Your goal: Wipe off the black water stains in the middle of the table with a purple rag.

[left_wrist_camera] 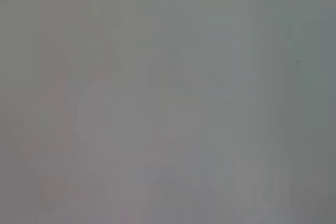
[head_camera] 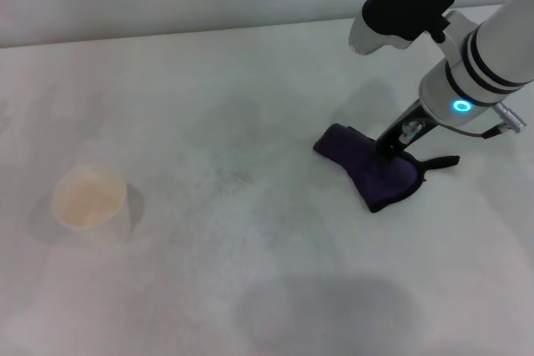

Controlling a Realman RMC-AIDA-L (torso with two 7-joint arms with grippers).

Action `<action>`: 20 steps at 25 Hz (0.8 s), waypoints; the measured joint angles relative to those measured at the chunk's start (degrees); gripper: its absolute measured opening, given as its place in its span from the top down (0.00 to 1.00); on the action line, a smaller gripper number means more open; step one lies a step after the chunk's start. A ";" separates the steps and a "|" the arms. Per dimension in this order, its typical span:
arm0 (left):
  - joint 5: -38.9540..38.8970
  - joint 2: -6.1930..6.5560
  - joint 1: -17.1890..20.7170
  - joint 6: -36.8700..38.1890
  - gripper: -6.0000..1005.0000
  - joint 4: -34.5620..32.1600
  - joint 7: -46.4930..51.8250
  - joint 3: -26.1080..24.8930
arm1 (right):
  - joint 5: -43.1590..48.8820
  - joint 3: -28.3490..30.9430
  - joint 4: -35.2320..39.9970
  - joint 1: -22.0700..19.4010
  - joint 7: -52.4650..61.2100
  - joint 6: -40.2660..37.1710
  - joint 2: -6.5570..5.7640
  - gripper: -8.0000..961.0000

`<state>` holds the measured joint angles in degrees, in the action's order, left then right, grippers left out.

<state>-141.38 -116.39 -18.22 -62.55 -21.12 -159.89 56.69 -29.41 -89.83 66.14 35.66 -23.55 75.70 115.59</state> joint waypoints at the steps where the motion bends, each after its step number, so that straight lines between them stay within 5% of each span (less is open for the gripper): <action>1: 0.00 -0.02 -0.13 0.00 0.12 -0.02 0.00 -0.01 | -0.35 0.03 -0.13 -0.12 -0.23 -0.60 -0.03 0.90; 12: 0.06 -0.13 -1.33 0.08 0.12 0.28 0.03 0.02 | -6.37 11.59 -5.61 -1.41 -8.06 -1.61 -0.36 0.89; 15: -0.04 -0.30 -1.37 0.83 0.12 0.21 0.02 -0.12 | -8.35 17.73 -3.93 -3.18 -11.49 0.57 -0.38 0.66; 20: -0.31 -1.19 -1.40 1.29 0.12 -0.01 -0.03 -0.47 | -11.86 28.08 -0.89 -6.13 -18.02 2.52 -0.64 0.58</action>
<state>-141.69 -117.58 -19.62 -61.26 -21.13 -159.93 56.22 -41.27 -61.75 65.25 29.52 -41.57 78.22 114.96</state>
